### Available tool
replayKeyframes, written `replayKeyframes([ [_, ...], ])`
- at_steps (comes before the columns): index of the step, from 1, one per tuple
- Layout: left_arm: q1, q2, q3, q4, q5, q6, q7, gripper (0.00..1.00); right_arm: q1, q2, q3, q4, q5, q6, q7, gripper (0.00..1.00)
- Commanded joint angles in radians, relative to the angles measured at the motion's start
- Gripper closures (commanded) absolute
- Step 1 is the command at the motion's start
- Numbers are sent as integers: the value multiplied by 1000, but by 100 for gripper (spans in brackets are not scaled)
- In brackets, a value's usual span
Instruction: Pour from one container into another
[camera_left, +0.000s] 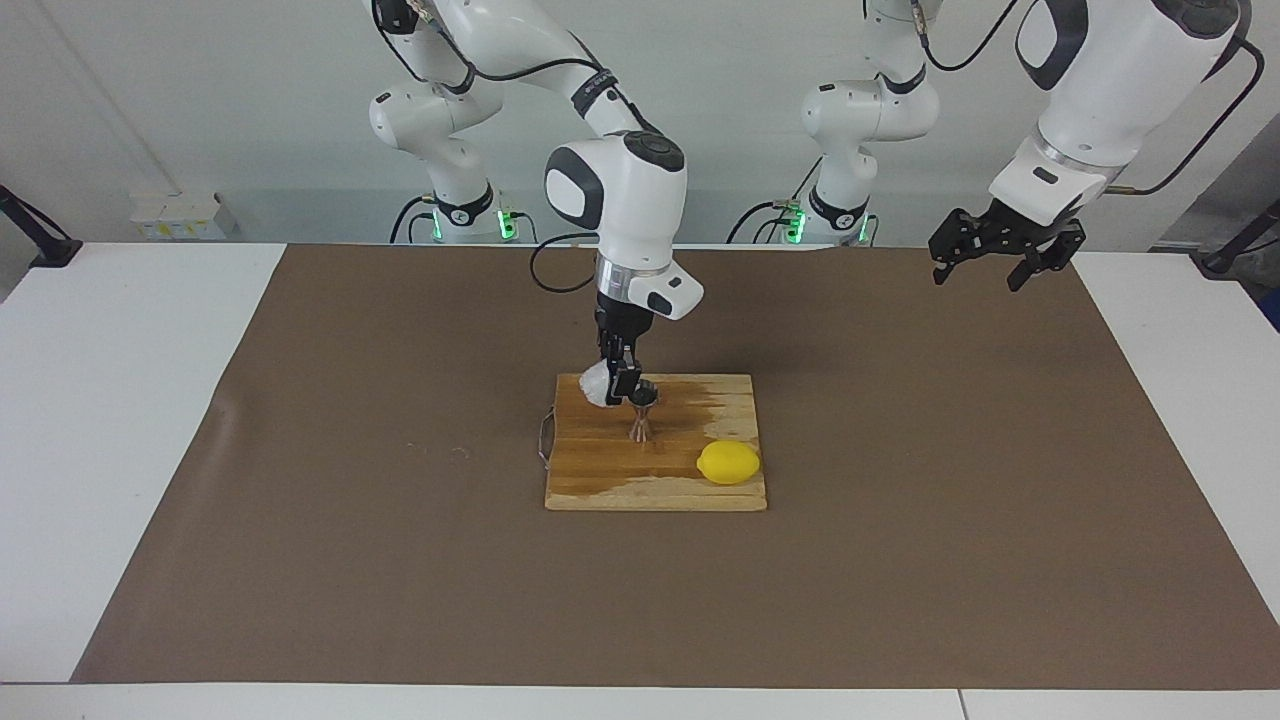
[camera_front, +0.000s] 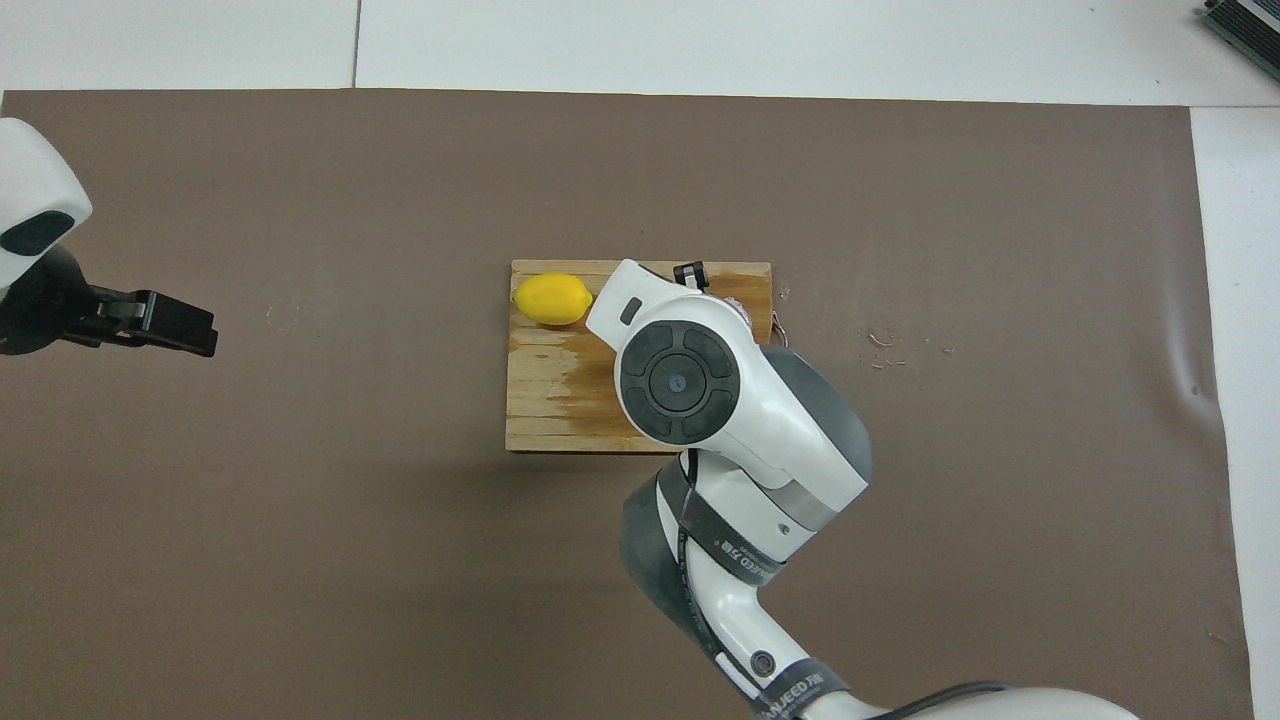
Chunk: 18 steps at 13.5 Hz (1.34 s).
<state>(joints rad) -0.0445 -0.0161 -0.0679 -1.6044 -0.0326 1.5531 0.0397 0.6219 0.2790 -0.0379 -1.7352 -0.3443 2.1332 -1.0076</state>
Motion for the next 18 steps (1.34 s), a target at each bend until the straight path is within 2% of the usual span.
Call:
replayKeyframes([
  [1,2,-13,-1,0,17,-14,-1,0,1,-1,3,-10,-47,11,38,81],
  [10,2,-13,0,0,16,-14,-1,0,50,-12,3,-12,-157,-41,122,82],
  [15,2,-13,0,0,16,-14,-1,0,45,-12,3,-12,-156,-33,138,82],
  [18,2,-13,0,0,17,-16,-1,0,41,-12,7,-12,-112,-10,171,82],
])
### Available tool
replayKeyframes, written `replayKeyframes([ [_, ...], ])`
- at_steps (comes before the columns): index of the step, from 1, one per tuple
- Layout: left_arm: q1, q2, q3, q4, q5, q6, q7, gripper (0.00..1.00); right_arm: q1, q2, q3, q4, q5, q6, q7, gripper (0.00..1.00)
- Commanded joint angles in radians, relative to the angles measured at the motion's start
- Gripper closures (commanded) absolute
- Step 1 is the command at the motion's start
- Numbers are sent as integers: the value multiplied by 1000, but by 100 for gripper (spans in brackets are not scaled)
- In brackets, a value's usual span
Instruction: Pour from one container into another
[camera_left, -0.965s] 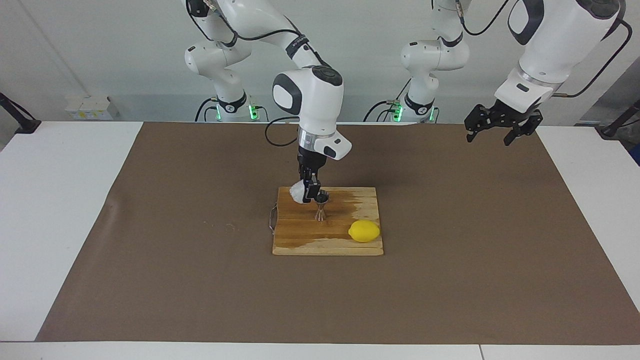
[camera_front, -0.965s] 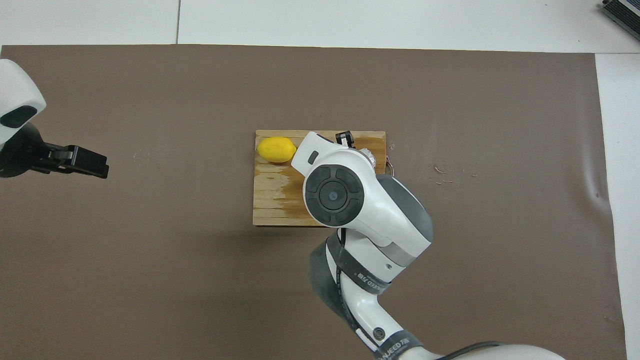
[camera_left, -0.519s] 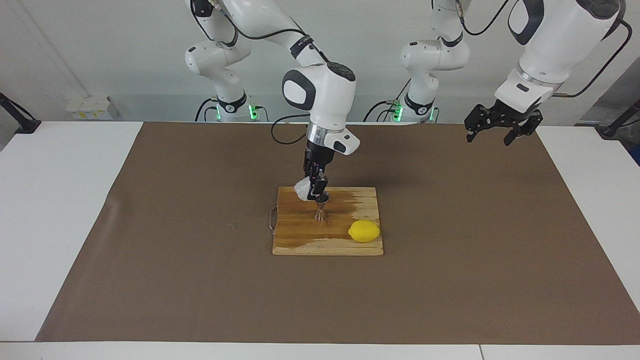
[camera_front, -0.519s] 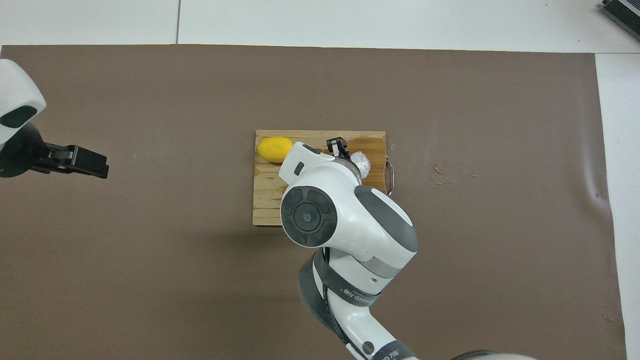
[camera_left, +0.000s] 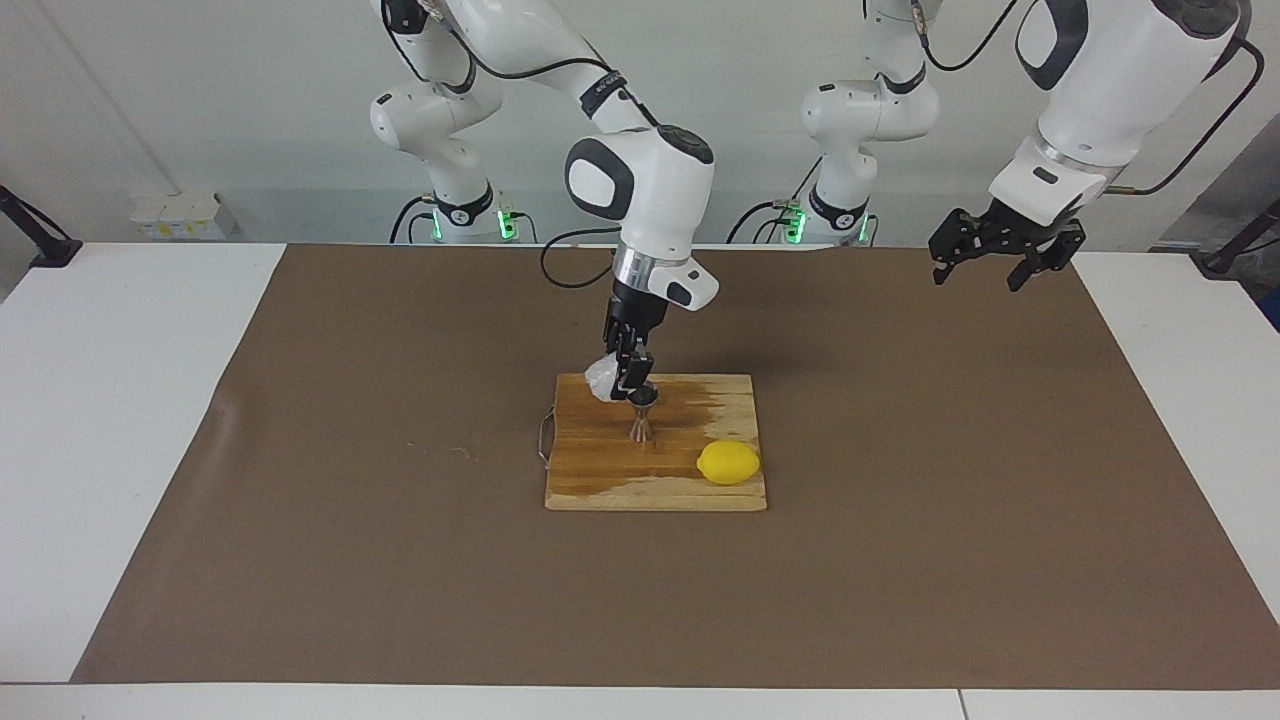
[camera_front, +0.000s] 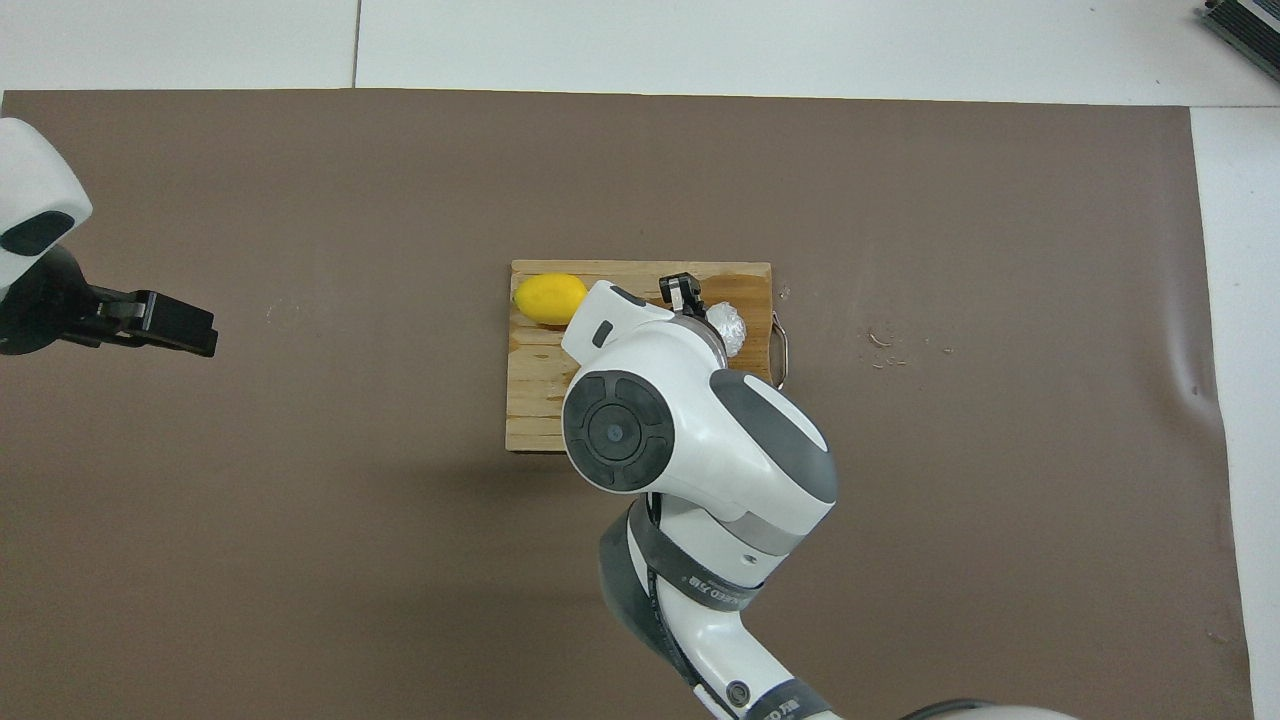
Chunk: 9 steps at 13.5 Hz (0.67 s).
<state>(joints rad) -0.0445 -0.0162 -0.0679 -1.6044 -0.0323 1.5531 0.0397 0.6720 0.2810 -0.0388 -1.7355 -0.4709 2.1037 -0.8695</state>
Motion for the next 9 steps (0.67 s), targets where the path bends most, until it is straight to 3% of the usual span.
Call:
replayKeyframes([
  [1,0,-13,0,0,17,-15,-1,0,-15,-17,8,-10,35,30,30,82],
  [5,2,-13,-1,0,15,-14,-1,0,-55,-37,10,-12,109,58,21,82],
  [9,0,-13,-1,0,17,-14,-1,0,-100,-75,10,-18,260,84,-41,82],
])
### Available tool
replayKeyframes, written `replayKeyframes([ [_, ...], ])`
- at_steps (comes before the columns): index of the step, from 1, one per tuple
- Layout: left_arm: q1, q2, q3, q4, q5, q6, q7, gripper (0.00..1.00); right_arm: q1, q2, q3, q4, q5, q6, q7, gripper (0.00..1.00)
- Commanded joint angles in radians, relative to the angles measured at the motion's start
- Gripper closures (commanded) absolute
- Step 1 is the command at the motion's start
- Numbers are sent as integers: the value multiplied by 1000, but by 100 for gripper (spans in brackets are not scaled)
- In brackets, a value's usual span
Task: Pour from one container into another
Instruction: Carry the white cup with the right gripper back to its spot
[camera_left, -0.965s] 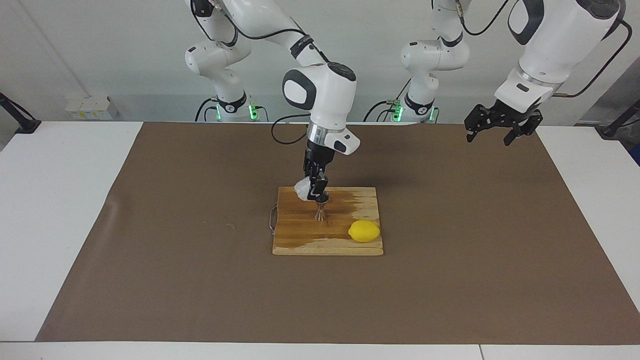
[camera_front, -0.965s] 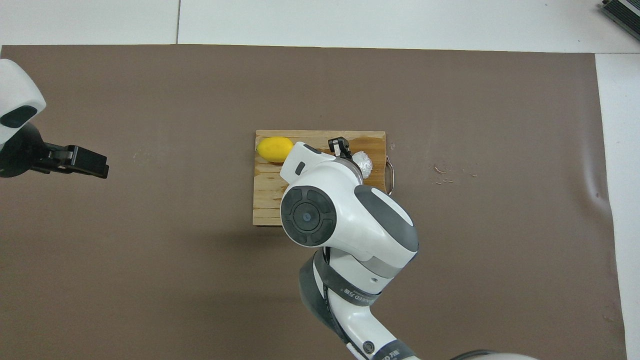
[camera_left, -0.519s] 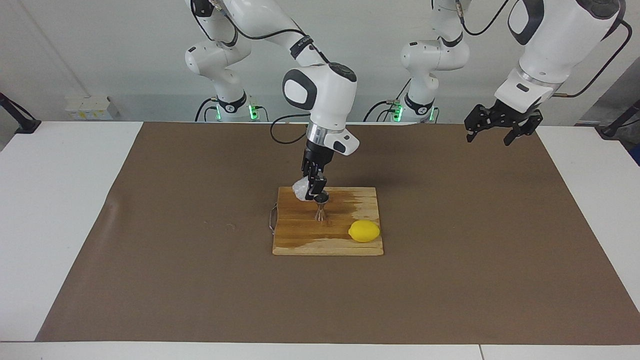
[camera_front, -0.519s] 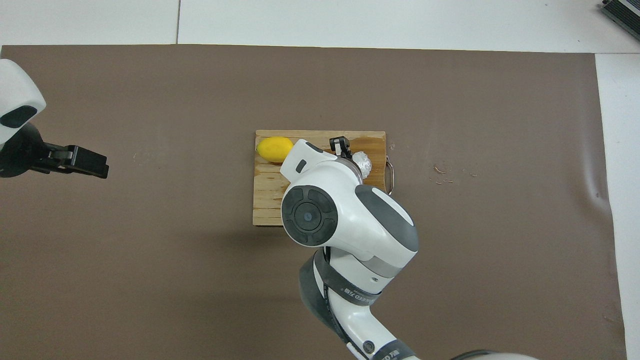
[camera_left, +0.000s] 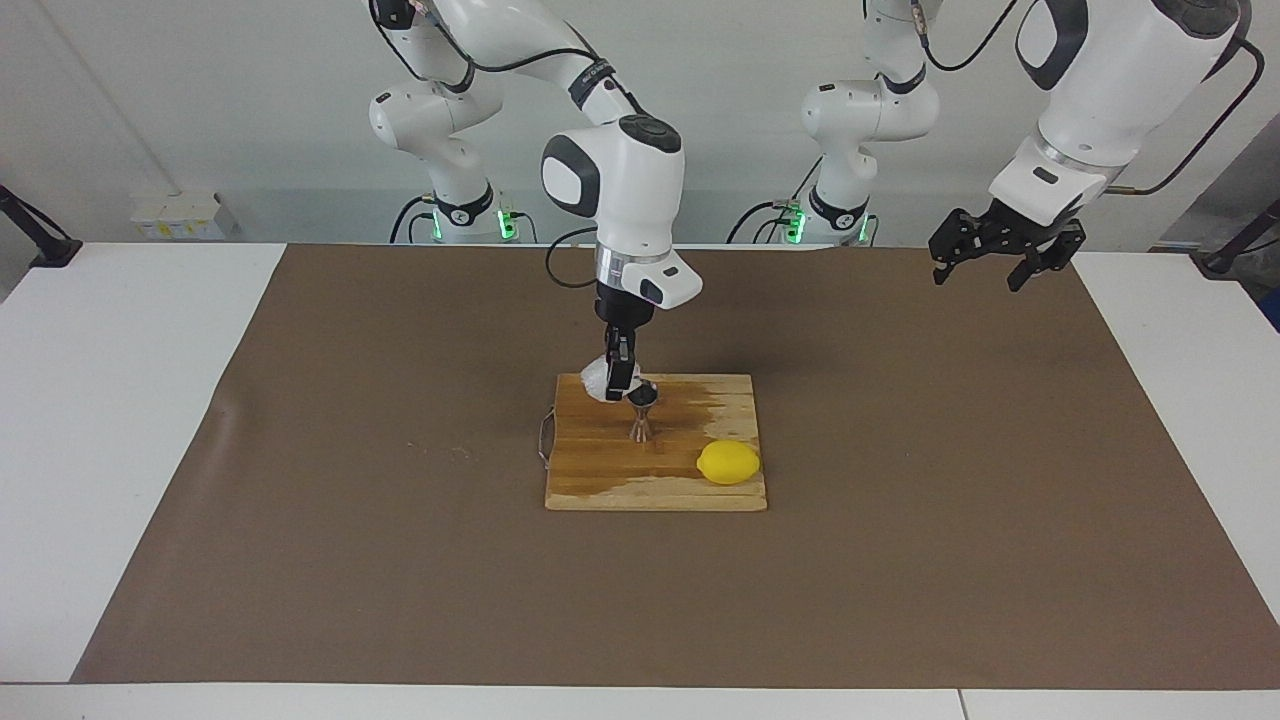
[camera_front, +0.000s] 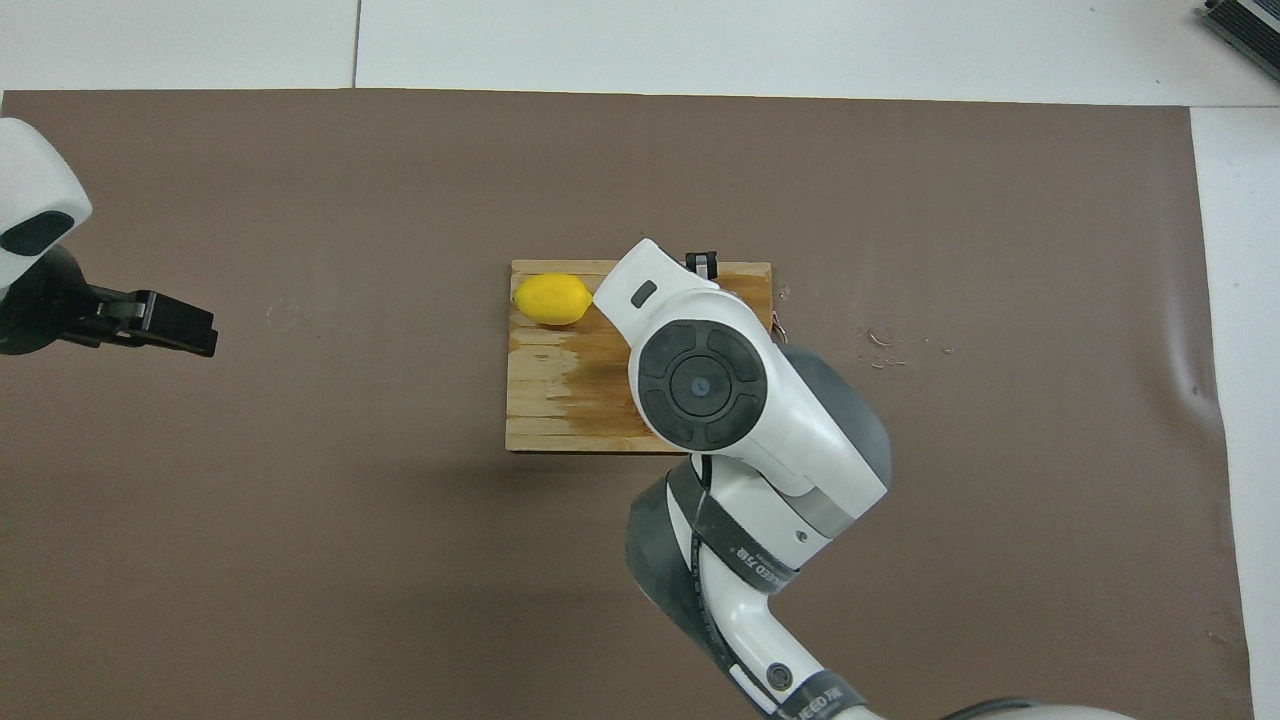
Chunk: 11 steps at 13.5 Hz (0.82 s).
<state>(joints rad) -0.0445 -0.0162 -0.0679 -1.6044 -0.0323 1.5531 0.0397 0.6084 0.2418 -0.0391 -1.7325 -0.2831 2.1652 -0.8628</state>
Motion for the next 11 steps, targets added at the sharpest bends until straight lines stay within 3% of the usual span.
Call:
replayKeyframes([
  [1,0,-11,0,0,15,-14,-1,0,-54,-50,8,-24,134,33,-85,82],
  [6,0,-13,0,0,17,-14,-1,0,-203,-79,10,-41,453,38,-344,82],
  [11,2,-13,0,0,15,-14,-1,0,-389,-133,8,-218,859,91,-719,82],
])
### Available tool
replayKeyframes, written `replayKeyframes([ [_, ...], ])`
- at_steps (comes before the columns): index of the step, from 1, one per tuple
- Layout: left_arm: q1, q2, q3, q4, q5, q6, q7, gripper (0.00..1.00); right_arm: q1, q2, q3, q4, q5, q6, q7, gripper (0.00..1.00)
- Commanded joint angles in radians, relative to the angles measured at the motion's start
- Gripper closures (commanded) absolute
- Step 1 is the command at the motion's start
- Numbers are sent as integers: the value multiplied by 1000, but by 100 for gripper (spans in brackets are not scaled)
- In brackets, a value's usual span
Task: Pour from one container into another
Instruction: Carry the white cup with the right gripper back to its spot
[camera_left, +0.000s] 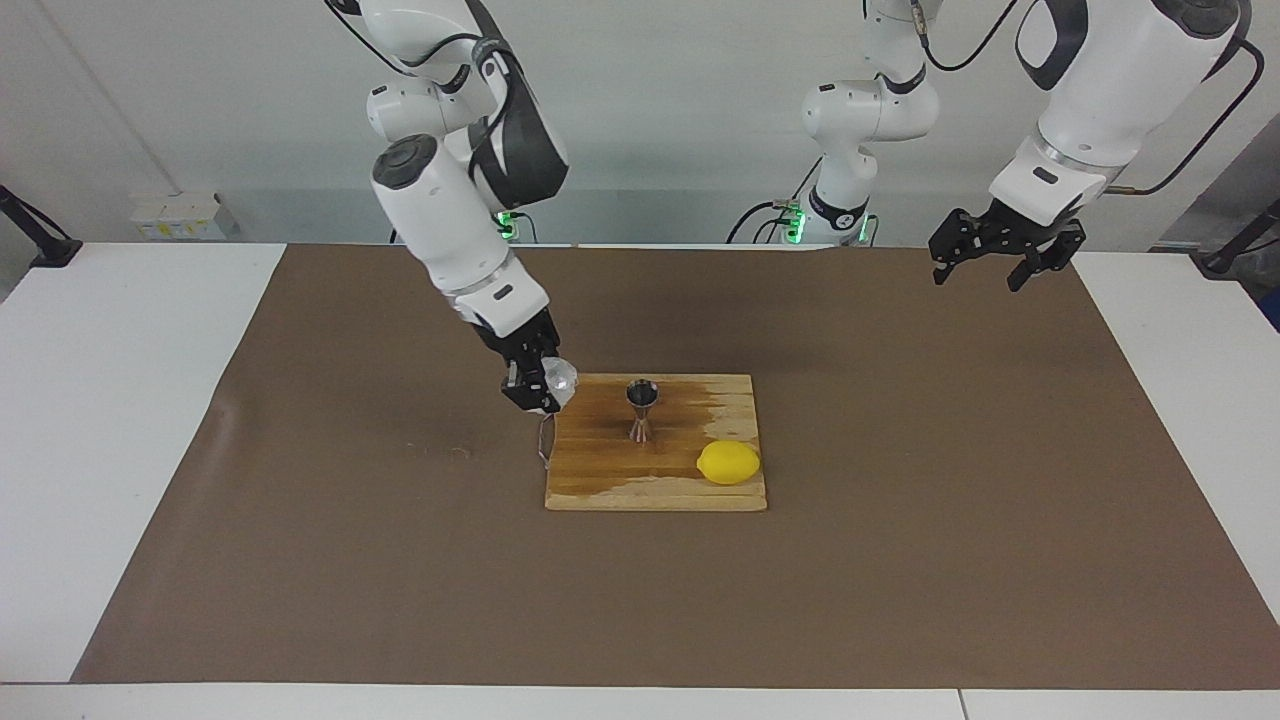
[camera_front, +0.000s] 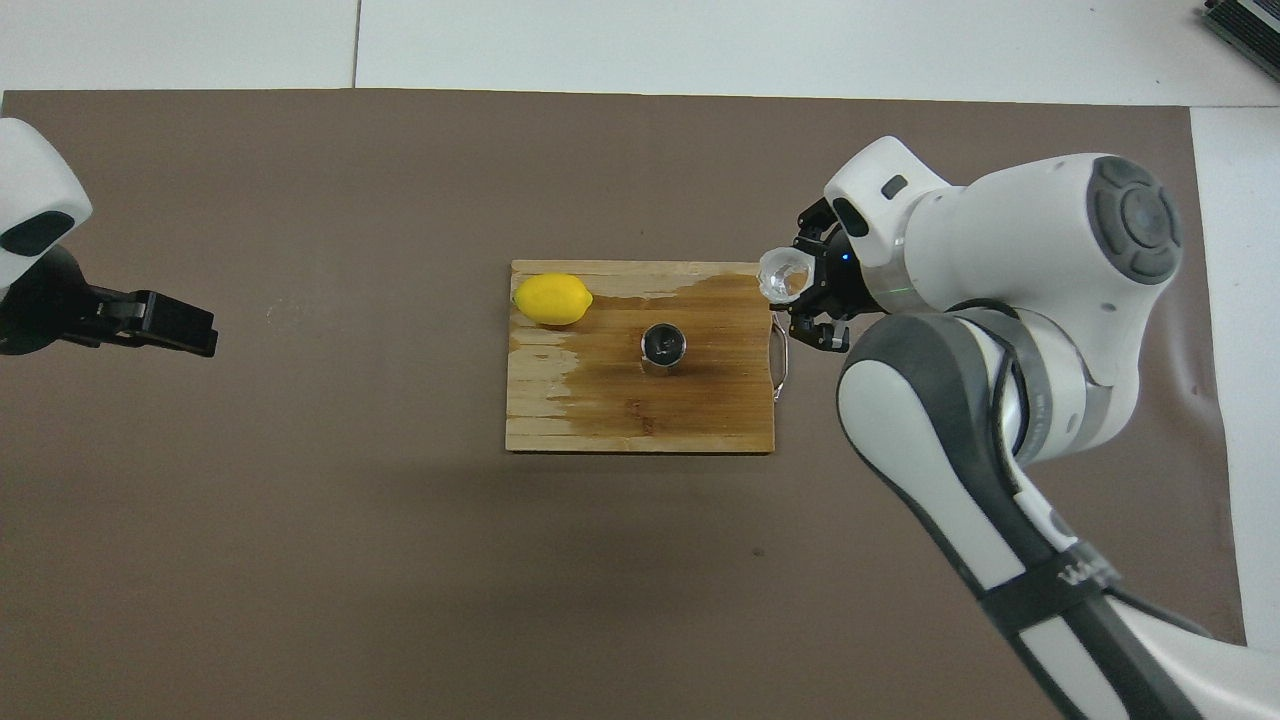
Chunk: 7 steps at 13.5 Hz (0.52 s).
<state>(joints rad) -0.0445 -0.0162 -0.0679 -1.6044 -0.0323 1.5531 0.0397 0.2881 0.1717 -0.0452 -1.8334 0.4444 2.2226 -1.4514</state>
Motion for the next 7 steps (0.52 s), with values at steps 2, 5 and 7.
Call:
replayKeyframes([
  [2,0,-13,0,0,15,-16,-1,0,-134,-83,13,-191,278,32,-266,82],
  [5,2,-11,0,0,15,-14,-1,0,-249,-69,15,-231,379,-7,-429,81],
  [7,2,-13,0,0,15,-14,-1,0,-312,-52,13,-239,395,-53,-507,81],
])
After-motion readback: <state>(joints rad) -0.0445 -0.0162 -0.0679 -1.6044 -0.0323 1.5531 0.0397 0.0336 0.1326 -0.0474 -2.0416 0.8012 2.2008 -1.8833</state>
